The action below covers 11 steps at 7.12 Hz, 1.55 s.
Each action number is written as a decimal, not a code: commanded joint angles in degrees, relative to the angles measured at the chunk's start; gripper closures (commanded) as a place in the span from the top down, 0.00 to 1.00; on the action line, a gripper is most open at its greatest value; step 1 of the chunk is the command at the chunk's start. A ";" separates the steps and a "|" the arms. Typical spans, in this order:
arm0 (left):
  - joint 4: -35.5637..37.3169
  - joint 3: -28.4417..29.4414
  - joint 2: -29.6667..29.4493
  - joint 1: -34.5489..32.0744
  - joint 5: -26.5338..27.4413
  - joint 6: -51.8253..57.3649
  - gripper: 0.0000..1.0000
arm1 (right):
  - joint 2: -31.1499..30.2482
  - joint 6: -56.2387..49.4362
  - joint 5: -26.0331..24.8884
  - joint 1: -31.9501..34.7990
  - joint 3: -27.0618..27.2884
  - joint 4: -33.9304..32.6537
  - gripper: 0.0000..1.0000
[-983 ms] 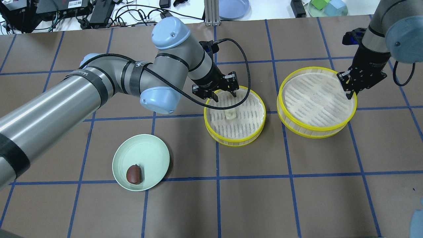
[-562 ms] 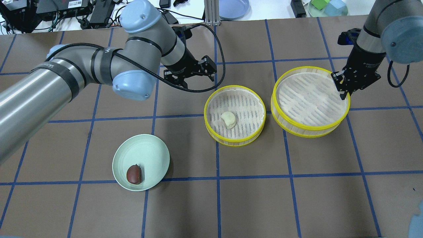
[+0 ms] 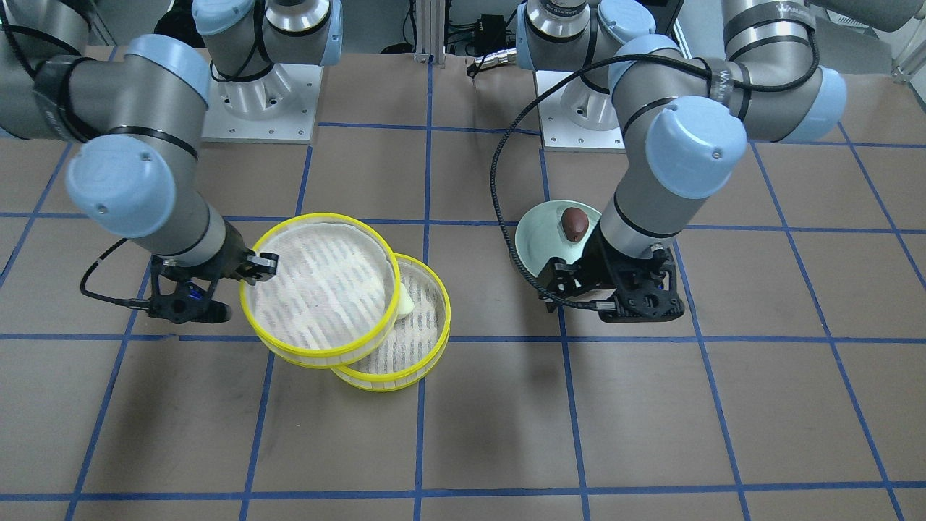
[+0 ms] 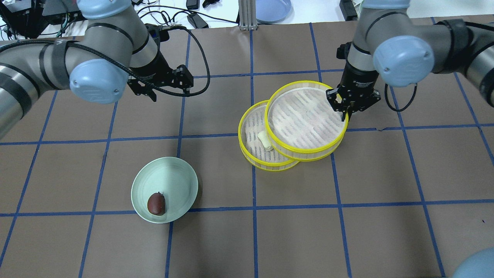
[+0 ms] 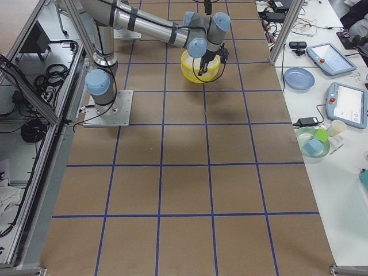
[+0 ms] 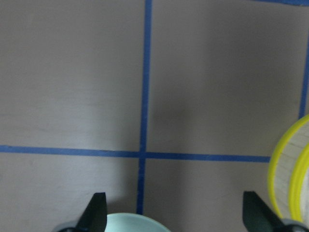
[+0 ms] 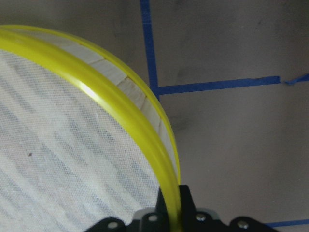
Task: Place buns in different layers of steamer
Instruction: 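Restack the top tier on the bottom tier with right gripper while left withdraws, then lower the left gripper into the bowl and grasp the brown bun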
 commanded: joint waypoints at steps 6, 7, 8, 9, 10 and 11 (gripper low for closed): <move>-18.58 -11.95 -0.96 9.81 -0.98 10.43 0.97 | 3.67 5.61 1.53 4.88 0.00 -5.23 0.00; -18.75 -13.71 -1.06 9.72 -0.54 10.87 0.97 | 4.11 5.61 1.61 4.88 0.00 -5.24 0.00; -18.84 -15.03 -1.93 9.81 -0.45 10.78 0.97 | 4.20 5.35 3.01 4.88 0.00 -5.24 0.00; -18.75 -15.48 -3.24 9.72 -1.23 10.09 0.97 | 4.20 5.35 3.11 4.88 0.00 -5.07 0.00; -18.75 -15.48 -4.13 9.72 -1.59 8.43 0.97 | 4.20 4.91 2.93 4.88 0.00 -4.98 0.01; -18.58 -15.48 -5.18 9.72 -1.59 8.24 0.96 | 4.20 4.91 2.93 4.88 0.00 -5.07 0.01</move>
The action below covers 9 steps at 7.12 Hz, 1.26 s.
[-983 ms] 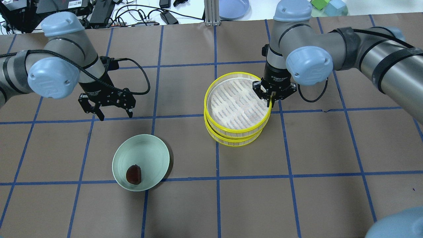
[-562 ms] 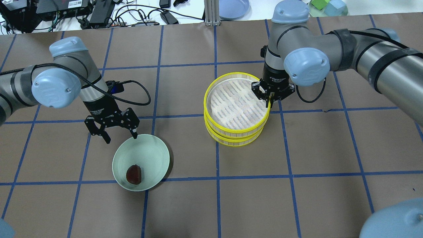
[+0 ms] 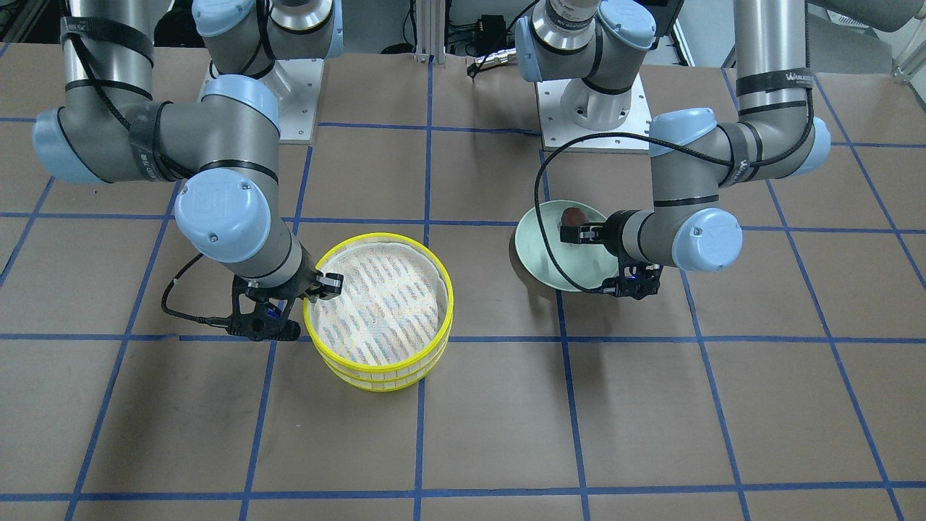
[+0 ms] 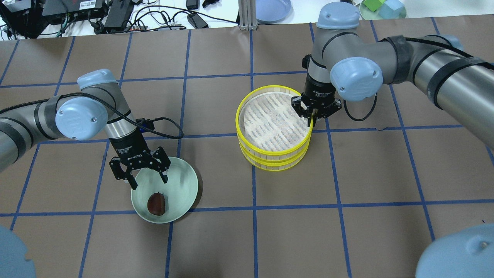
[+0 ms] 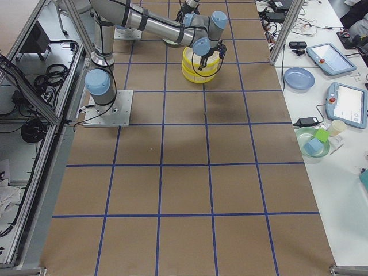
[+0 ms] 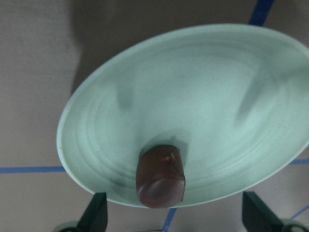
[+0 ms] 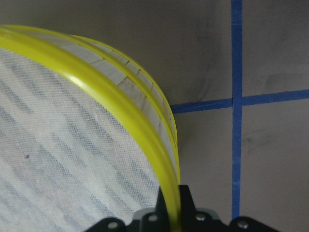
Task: Place buns in different layers of steamer
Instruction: 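Lower the left gripper into the bowl and grasp the brown bun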
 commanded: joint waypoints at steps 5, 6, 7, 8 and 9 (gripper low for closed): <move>0.49 -1.11 -5.36 -0.01 -0.13 -4.55 0.36 | 0.10 -0.15 -0.78 0.09 0.61 0.16 0.73; 0.32 -0.85 -5.01 -0.01 -0.21 -4.73 0.00 | 0.01 -0.15 -0.61 0.18 0.62 0.33 1.00; 0.14 -0.76 -4.22 -0.10 -0.56 -4.73 0.00 | -0.07 -0.07 -0.60 0.26 0.79 0.60 1.00; 0.05 0.20 -3.26 -0.19 0.13 -4.73 0.00 | -0.86 -0.15 -0.69 0.18 0.53 -0.10 1.00; -0.21 2.39 -1.94 -0.19 0.40 -4.91 0.00 | -2.61 -0.94 -0.52 -0.17 -1.65 -1.23 1.00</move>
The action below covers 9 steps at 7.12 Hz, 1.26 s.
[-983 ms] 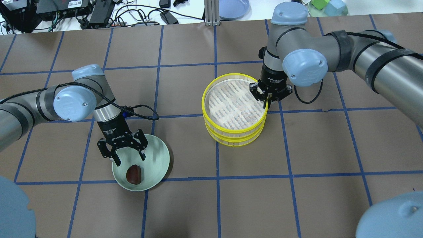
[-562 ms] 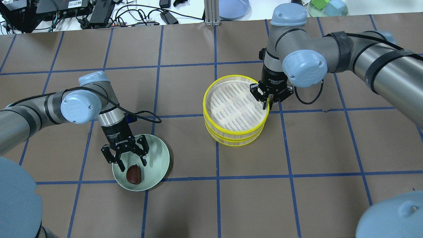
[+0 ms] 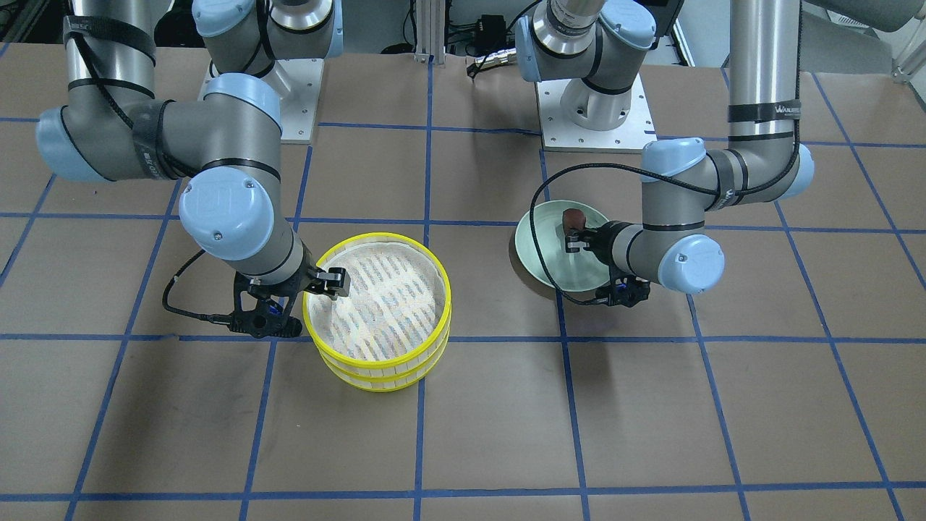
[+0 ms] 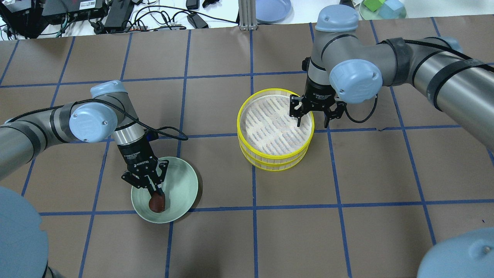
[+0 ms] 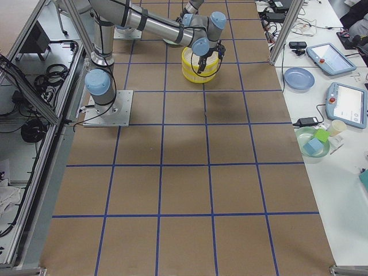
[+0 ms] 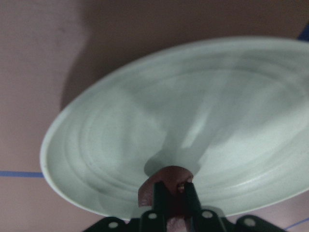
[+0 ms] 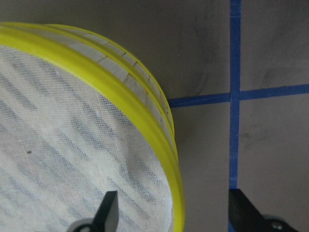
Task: Place buns in different layers of steamer
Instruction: 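Lift the brown bun with the left gripper while the right releases the steamer and rises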
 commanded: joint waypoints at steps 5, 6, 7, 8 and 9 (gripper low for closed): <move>-2.02 15.52 9.06 -2.58 -0.39 -4.69 0.00 | -16.97 -2.28 -0.24 -0.72 -16.21 19.51 1.00; -0.97 18.41 9.51 -4.95 -1.09 -8.90 0.00 | -17.24 -2.98 -0.24 -0.63 -14.47 19.43 1.00; 0.34 20.26 10.03 -7.32 -6.75 -13.12 0.00 | -17.77 -4.81 -0.42 -0.80 -13.76 19.51 1.00; 7.67 20.28 10.21 -9.08 -8.81 -14.72 0.00 | -17.77 -6.75 -0.42 -0.72 -13.58 18.82 1.00; 8.78 20.11 9.61 -10.32 -14.14 -17.18 0.00 | -17.77 -8.68 -0.68 -0.98 -13.58 18.73 1.00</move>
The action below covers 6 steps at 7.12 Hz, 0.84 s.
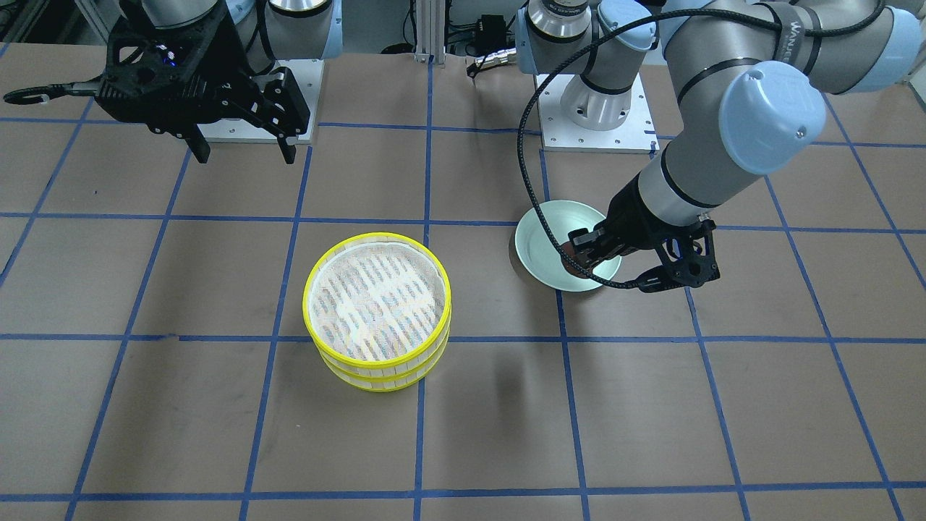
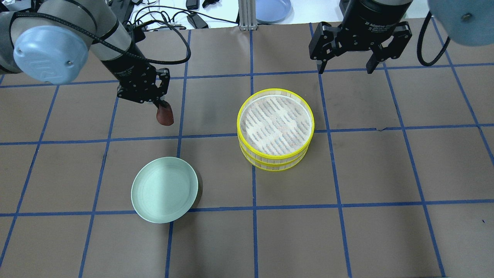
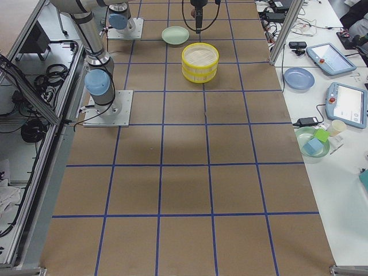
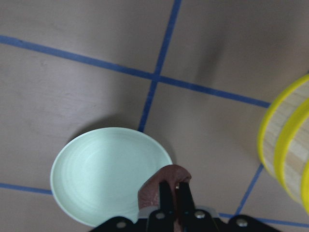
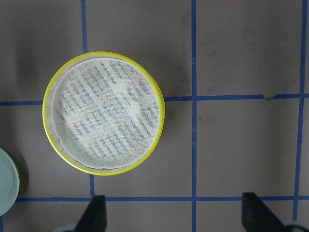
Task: Place buns in different layers of steamer
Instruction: 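Carry the brown bun over the top steamer tier and release it with the left gripper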
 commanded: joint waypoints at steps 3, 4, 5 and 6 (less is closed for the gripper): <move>15.17 -5.51 -2.14 -3.78 -24.16 -9.95 0.00 | -0.16 -3.38 -0.21 0.00 0.26 0.01 1.00; 21.50 -6.93 -3.98 -5.09 -24.97 -10.59 0.00 | -0.16 -3.38 -0.30 -0.09 0.26 0.27 1.00; 22.70 -7.20 -5.91 -6.41 -27.85 -11.03 0.00 | -0.16 -3.38 -0.30 -0.09 0.26 0.36 1.00; 22.80 -7.21 -7.32 -8.34 -27.36 -12.34 0.00 | -0.16 -3.38 -0.21 -0.09 0.26 0.28 1.00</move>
